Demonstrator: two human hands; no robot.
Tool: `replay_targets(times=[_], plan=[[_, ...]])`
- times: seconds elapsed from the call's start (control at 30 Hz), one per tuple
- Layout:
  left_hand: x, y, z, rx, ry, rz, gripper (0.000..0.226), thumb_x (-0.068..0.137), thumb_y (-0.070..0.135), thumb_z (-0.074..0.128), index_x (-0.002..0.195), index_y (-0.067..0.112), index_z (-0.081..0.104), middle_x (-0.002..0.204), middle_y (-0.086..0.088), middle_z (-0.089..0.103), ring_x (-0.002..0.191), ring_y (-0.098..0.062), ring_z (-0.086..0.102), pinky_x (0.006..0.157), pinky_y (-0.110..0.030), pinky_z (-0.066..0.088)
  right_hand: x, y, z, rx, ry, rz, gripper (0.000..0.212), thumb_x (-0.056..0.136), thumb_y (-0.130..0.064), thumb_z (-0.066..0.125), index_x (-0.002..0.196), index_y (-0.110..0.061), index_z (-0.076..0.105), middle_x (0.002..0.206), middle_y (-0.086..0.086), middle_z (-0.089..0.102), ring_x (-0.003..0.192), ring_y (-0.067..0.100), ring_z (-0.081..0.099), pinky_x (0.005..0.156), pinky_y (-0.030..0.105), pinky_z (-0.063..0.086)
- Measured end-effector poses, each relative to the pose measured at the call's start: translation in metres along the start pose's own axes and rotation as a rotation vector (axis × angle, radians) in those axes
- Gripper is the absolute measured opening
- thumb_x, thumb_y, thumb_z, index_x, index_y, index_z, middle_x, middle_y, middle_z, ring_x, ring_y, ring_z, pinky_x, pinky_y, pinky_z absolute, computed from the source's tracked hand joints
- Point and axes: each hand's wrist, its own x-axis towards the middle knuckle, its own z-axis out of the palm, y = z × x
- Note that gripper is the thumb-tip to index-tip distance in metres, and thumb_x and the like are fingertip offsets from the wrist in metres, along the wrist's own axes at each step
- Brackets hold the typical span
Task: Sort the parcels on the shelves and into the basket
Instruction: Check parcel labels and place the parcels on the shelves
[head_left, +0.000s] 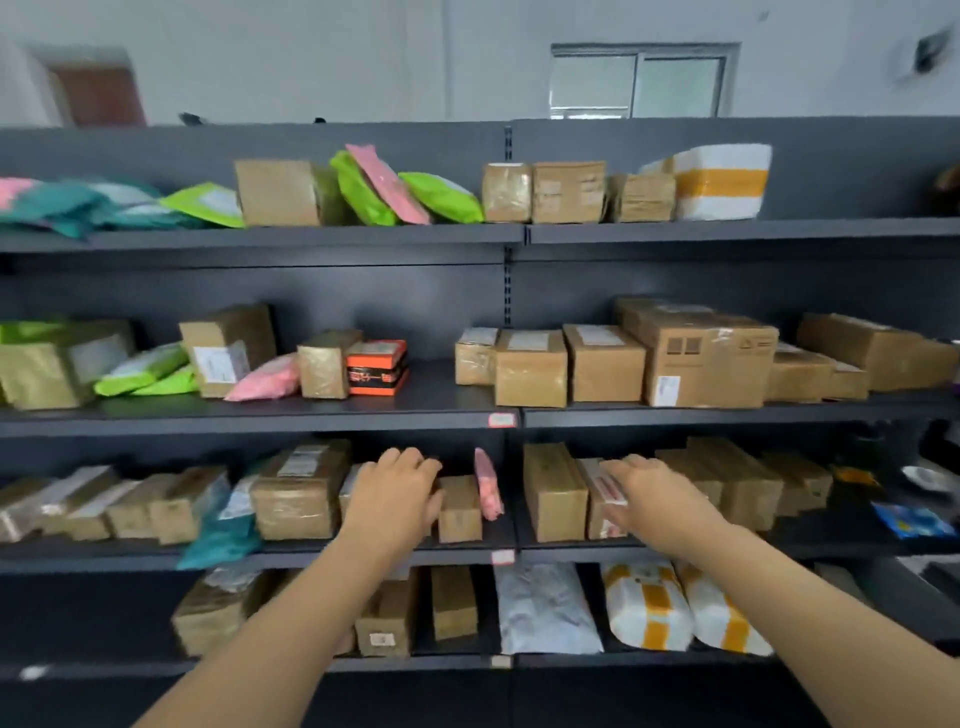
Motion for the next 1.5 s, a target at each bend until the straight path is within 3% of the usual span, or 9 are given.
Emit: replay_targets(times=[0.13,0.3,0.43,0.57,0.77,1.03,1.3,1.37,1.5], plan=[[0.024,-0.075,0.012,0.007,0.01,-0.058,0.042,0.095,0.042,0.043,0.134,0.027,0.047,0.127,0.003,0.051,0.12,-0.019,0.044,0.093,-0.035,0.041,0.064,-0.066,0.006,0.019,0.022,-0.029,0.062,0.092,-0.043,0.052,0.146,-0.021,0.03,0.139,0.005,0.044,0.127,0.024,0.042,0.101,0.037,0.041],[0.039,-0.143,0.03,0.001,0.022,-0.092,0.042,0.095,0.041,0.043,0.134,0.027,0.047,0.127,0.004,0.052,0.119,-0.018,0.045,0.094,-0.033,0.038,0.125,-0.131,0.022,0.069,0.005,-0.102,0.051,0.094,-0.041,0.05,0.139,-0.018,0.04,0.132,0.007,0.05,0.12,0.025,0.048,0.097,0.036,0.045],[0.05,-0.19,0.044,-0.016,0.03,-0.164,0.04,0.094,0.044,0.045,0.129,0.026,0.051,0.122,0.003,0.054,0.116,-0.017,0.047,0.09,-0.032,0.041,0.171,-0.165,0.035,0.085,0.003,-0.159,0.052,0.093,-0.04,0.052,0.137,-0.016,0.042,0.128,0.008,0.05,0.119,0.026,0.048,0.095,0.036,0.044],[0.067,-0.227,0.062,-0.004,0.017,-0.224,0.043,0.091,0.041,0.051,0.13,0.023,0.053,0.119,0.0,0.056,0.112,-0.021,0.05,0.086,-0.036,0.043,0.22,-0.191,0.048,0.115,0.01,-0.196,0.06,0.092,-0.039,0.056,0.144,-0.017,0.035,0.138,0.007,0.044,0.126,0.026,0.042,0.102,0.038,0.041],[0.123,-0.266,0.09,0.029,0.074,-0.238,0.048,0.075,0.034,0.071,0.119,0.016,0.063,0.106,-0.009,0.063,0.097,-0.033,0.057,0.073,-0.044,0.05,0.311,-0.224,0.062,0.241,0.102,-0.228,0.062,0.092,-0.037,0.057,0.145,-0.018,0.032,0.146,0.003,0.035,0.133,0.024,0.033,0.107,0.037,0.036],[0.216,-0.292,0.117,-0.021,0.14,-0.223,0.062,0.084,0.051,0.059,0.136,0.02,0.044,0.133,-0.005,0.046,0.123,-0.025,0.04,0.101,-0.038,0.039,0.415,-0.244,0.074,0.29,0.157,-0.282,0.074,0.09,-0.043,0.057,0.15,-0.022,0.018,0.152,-0.002,0.023,0.136,0.024,0.024,0.11,0.041,0.03],[0.258,-0.307,0.147,-0.16,-0.088,-0.353,0.084,0.075,0.079,0.043,0.142,0.03,0.032,0.149,-0.004,0.028,0.132,-0.034,0.031,0.105,-0.045,0.035,0.437,-0.267,0.083,0.299,0.065,-0.103,0.07,0.083,-0.06,0.057,0.14,-0.028,0.036,0.144,-0.001,0.034,0.125,0.026,0.039,0.098,0.041,0.043],[0.263,-0.311,0.149,-0.233,-0.142,-0.44,0.085,0.075,0.076,0.046,0.141,0.025,0.03,0.147,-0.007,0.029,0.13,-0.035,0.034,0.101,-0.044,0.036,0.437,-0.276,0.083,0.292,0.078,-0.024,0.072,0.08,-0.065,0.056,0.138,-0.027,0.036,0.141,0.001,0.035,0.123,0.027,0.042,0.095,0.042,0.044],[0.265,-0.331,0.153,-0.422,-0.066,-0.452,0.069,0.079,0.061,0.054,0.132,0.019,0.036,0.136,-0.011,0.039,0.119,-0.036,0.043,0.095,-0.043,0.041,0.435,-0.301,0.081,0.226,0.089,0.152,0.083,0.075,-0.074,0.051,0.139,-0.025,0.03,0.138,0.004,0.036,0.122,0.031,0.041,0.091,0.044,0.044]])
